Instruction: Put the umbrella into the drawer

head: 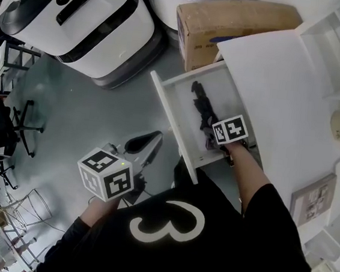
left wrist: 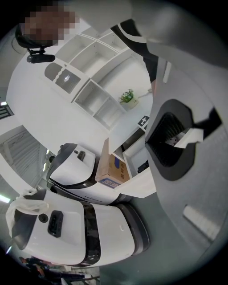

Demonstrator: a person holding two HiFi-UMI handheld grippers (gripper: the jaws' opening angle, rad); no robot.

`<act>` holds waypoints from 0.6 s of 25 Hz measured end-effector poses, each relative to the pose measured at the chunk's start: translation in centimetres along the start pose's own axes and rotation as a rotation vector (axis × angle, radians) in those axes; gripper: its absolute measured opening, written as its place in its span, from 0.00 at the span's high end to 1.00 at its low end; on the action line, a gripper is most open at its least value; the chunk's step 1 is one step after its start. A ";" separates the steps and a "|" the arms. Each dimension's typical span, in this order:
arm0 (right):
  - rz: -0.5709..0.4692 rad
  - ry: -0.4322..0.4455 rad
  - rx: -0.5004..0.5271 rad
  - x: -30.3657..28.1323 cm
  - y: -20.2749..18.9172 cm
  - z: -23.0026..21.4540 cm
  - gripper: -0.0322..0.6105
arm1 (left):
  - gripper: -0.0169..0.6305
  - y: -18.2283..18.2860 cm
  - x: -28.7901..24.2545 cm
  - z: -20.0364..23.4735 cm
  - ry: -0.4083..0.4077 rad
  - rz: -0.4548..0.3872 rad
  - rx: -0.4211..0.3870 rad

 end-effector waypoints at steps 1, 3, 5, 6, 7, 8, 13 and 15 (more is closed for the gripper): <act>-0.028 -0.006 -0.003 0.7 0.3 0.1 0.49 | 0.96 0.1 0.2 -0.1 -0.001 -0.004 -0.005; -0.091 -0.023 -0.001 2.3 0.9 0.4 0.49 | 0.96 0.2 0.4 -0.5 -0.005 -0.012 -0.014; -0.149 -0.030 0.004 4.0 1.2 1.1 0.49 | 0.96 0.3 0.7 -1.1 -0.014 -0.020 -0.024; -0.179 -0.024 0.002 4.9 1.3 1.6 0.49 | 0.96 0.3 0.8 -1.5 -0.020 -0.023 -0.029; -0.212 -0.014 -0.002 6.0 1.3 2.2 0.49 | 0.96 0.3 1.0 -1.9 -0.027 -0.027 -0.036; -0.249 -0.003 -0.003 7.1 1.4 2.8 0.49 | 0.96 0.2 1.1 -2.4 -0.035 -0.029 -0.043; -0.456 0.023 0.045 14.2 1.3 5.4 0.49 | 0.96 -0.7 2.1 -4.9 -0.068 -0.042 -0.078; -0.525 0.028 0.073 17.4 1.0 6.6 0.51 | 0.96 -0.9 2.5 -6.0 -0.084 -0.053 -0.098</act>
Point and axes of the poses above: the fingertips, and each gripper's own axes: x backward along the fingers, z to its left, y out of its top, the point moved 2 cm from there along x, backward along the fingers
